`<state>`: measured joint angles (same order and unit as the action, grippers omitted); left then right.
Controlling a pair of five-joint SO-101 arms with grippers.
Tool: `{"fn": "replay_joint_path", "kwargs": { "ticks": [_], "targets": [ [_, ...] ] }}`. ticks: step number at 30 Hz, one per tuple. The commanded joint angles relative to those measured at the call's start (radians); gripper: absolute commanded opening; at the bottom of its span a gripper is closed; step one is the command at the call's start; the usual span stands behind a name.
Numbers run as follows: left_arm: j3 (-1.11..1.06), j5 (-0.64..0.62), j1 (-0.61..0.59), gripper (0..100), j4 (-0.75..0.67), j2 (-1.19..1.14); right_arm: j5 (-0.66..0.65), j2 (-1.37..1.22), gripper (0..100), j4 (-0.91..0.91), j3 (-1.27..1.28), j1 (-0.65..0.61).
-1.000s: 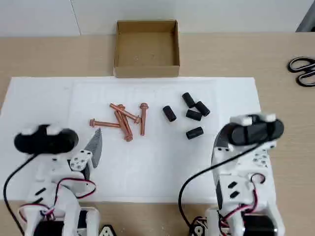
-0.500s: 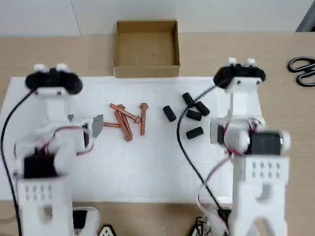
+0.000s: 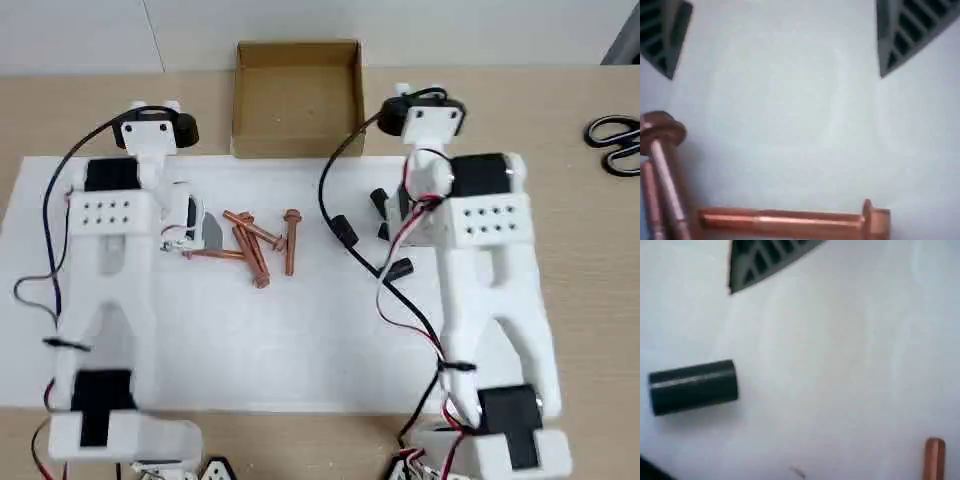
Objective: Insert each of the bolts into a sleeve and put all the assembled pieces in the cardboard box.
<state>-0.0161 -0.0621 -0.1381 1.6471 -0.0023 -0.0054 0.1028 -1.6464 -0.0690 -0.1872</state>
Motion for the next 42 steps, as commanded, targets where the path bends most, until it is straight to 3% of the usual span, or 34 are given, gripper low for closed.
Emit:
{"fn": "replay_joint_path", "kwargs": {
  "ticks": [1,6,11,17,42],
  "targets": [
    [0.111,-0.005,-0.051,25,0.034,-0.032,-0.008,-0.018,25.6,0.002,-0.051,-0.047],
    [0.130,-0.005,-0.127,25,0.034,-0.038,-0.064,-0.048,25.6,0.088,-0.046,-0.136],
    [0.128,-0.005,-0.130,25,0.061,-0.041,-0.127,-0.140,25.4,0.214,-0.051,-0.171],
    [0.128,-0.005,-0.137,25,0.069,-0.037,-0.124,-0.294,15.8,0.360,-0.061,-0.174],
    [0.128,-0.032,-0.132,25,0.071,-0.043,-0.129,-0.722,14.7,0.358,-0.334,-0.176]
  ]
}}
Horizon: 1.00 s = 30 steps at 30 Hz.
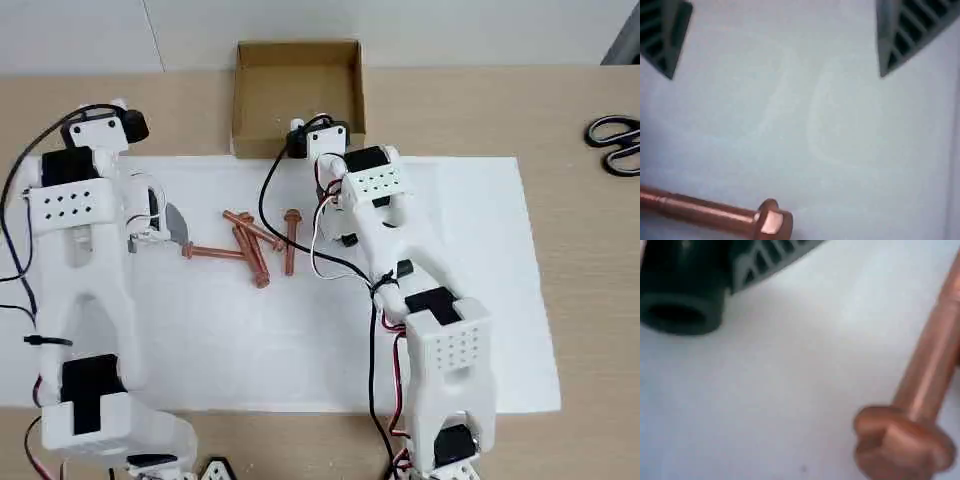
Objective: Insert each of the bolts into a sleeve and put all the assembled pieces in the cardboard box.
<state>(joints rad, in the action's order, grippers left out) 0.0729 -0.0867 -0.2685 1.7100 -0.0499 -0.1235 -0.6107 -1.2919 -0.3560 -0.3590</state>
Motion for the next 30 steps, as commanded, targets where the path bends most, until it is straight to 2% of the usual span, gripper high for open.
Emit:
{"fn": "replay_joint_path", "kwargs": {
  "ticks": [1,4,8,10,15,21,25,30],
  "targets": [
    [0.039,-0.008,-0.002,25,0.008,0.005,-0.011,-0.018,14.7,0.004,-0.051,-0.004],
    [0.039,-0.008,-0.003,25,0.008,0.005,-0.014,-0.028,13.5,0.004,-0.051,-0.004],
    [0.039,-0.008,-0.003,25,0.008,0.005,-0.061,-0.024,2.1,0.004,-0.057,-0.004],
    [0.039,-0.008,-0.003,25,0.008,0.005,-0.061,-0.024,0.6,-0.022,-0.086,-0.002],
    [0.039,-0.005,-0.003,25,0.008,0.005,-0.061,-0.022,0.5,-0.180,-0.259,0.002],
    [0.039,-0.005,-0.003,25,0.008,0.005,-0.054,-0.022,0.5,-0.449,-0.609,0.005],
    [0.039,-0.003,0.000,25,0.020,0.005,-0.041,0.033,0.6,-0.455,-0.588,0.053],
    [0.039,-0.003,-0.002,25,0.020,0.006,-0.043,0.232,0.6,-0.453,-0.351,0.104]
  ]
}}
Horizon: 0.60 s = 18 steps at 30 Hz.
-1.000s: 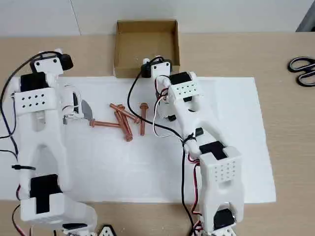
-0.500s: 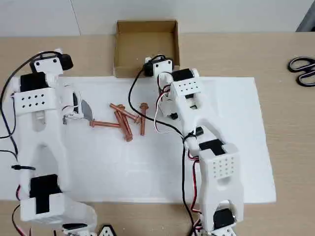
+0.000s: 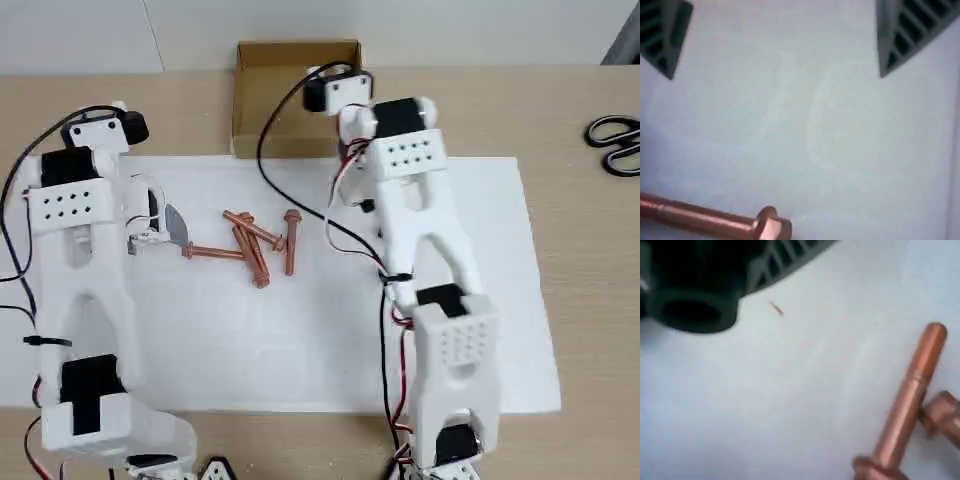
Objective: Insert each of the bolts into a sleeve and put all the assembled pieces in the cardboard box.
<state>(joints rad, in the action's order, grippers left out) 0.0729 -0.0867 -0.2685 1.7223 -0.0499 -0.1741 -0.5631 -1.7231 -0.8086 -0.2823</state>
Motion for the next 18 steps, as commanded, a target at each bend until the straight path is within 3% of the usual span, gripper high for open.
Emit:
{"fn": "replay_joint_path", "kwargs": {
  "ticks": [1,10,18],
  "targets": [
    [0.039,-0.003,-0.002,25,0.008,0.006,0.008,0.236,0.7,-0.021,0.166,0.041],
    [0.039,-0.003,0.002,25,0.008,0.006,0.003,0.613,0.7,0.018,0.674,0.105],
    [0.039,-0.002,0.002,25,0.008,0.006,-0.025,0.702,0.7,0.318,1.143,0.122]
  ]
}}
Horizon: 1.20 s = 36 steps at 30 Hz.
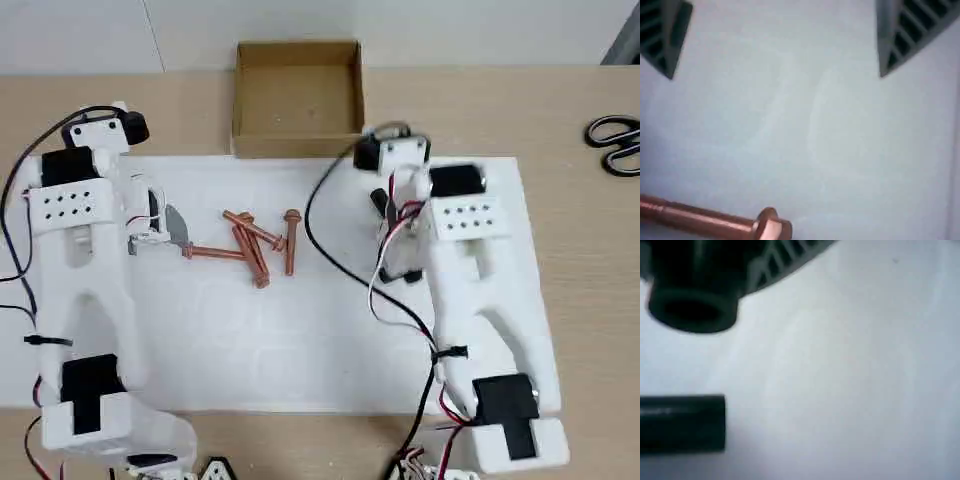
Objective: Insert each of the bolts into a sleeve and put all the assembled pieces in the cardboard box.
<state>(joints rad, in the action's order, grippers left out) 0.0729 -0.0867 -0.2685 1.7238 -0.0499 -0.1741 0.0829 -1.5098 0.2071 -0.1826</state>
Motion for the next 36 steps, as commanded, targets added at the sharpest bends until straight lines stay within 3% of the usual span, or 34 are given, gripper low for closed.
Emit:
{"fn": "replay_joint_path", "kwargs": {
  "ticks": [1,8,11,27,36],
  "targets": [
    [0.039,-0.002,0.002,25,0.006,0.006,-0.029,0.058,0.7,0.140,0.166,0.033],
    [0.039,-0.002,0.002,25,0.006,0.006,-0.032,0.051,1.0,0.262,0.298,0.119],
    [0.039,-0.002,0.002,25,0.006,0.006,-0.026,0.050,6.7,0.275,0.331,0.137],
    [0.039,0.000,0.003,25,0.005,0.005,-0.031,0.050,18.0,0.265,0.344,0.136],
    [0.039,0.017,0.003,25,0.005,0.005,-0.029,0.005,17.3,0.271,0.344,0.136]
  ]
}}
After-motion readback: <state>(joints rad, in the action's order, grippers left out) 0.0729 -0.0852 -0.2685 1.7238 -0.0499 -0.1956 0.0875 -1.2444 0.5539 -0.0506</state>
